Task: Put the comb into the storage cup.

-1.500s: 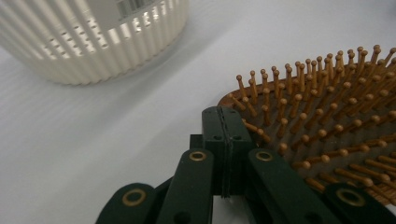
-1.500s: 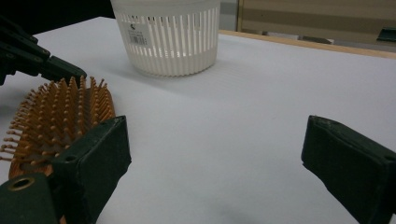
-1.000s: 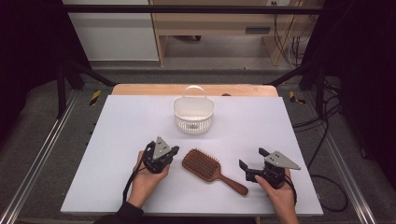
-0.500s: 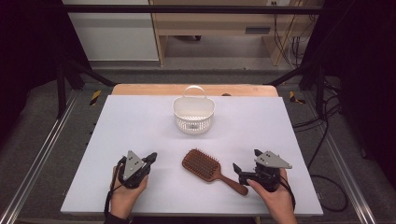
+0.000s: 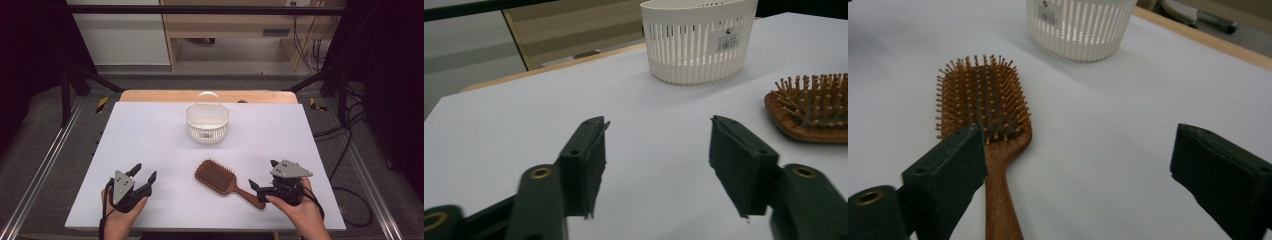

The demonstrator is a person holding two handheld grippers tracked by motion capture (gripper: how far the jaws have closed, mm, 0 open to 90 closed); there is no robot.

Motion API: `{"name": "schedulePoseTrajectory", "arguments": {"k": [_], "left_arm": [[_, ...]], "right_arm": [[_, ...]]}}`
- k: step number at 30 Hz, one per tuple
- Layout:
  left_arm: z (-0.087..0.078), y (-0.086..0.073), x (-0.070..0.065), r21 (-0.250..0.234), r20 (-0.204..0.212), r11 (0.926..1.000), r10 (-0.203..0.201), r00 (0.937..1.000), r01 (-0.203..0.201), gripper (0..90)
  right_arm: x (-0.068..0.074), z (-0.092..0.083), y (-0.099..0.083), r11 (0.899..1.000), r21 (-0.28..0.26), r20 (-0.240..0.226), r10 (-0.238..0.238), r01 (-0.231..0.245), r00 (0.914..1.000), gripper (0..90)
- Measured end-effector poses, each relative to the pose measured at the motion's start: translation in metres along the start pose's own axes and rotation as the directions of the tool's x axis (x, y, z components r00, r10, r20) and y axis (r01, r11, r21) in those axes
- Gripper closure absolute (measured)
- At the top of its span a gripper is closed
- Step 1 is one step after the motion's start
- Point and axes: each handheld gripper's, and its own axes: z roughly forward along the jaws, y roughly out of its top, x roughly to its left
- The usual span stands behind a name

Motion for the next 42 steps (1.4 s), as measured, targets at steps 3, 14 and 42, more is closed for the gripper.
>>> {"name": "schedulePoseTrajectory", "arguments": {"k": [3,14,42], "left_arm": [[0.005,-0.002,0.003,0.014,0.013,0.9996,-0.026,0.9996,0.026,16.7],[0.007,-0.005,0.002,0.024,0.015,0.9992,-0.032,0.9994,0.032,5.8],[0.004,-0.003,0.004,-0.007,0.028,0.9995,-0.029,0.9992,0.029,2.9]], "right_arm": [[0.002,0.002,0.001,1.000,0.026,-0.018,-0.008,0.008,0.9998,9.4],[0.007,0.015,-0.002,0.987,0.152,-0.088,-0.033,0.046,0.9956,6.9],[0.022,0.042,-0.013,0.962,0.259,-0.171,-0.043,0.087,0.9843,7.1]]}}
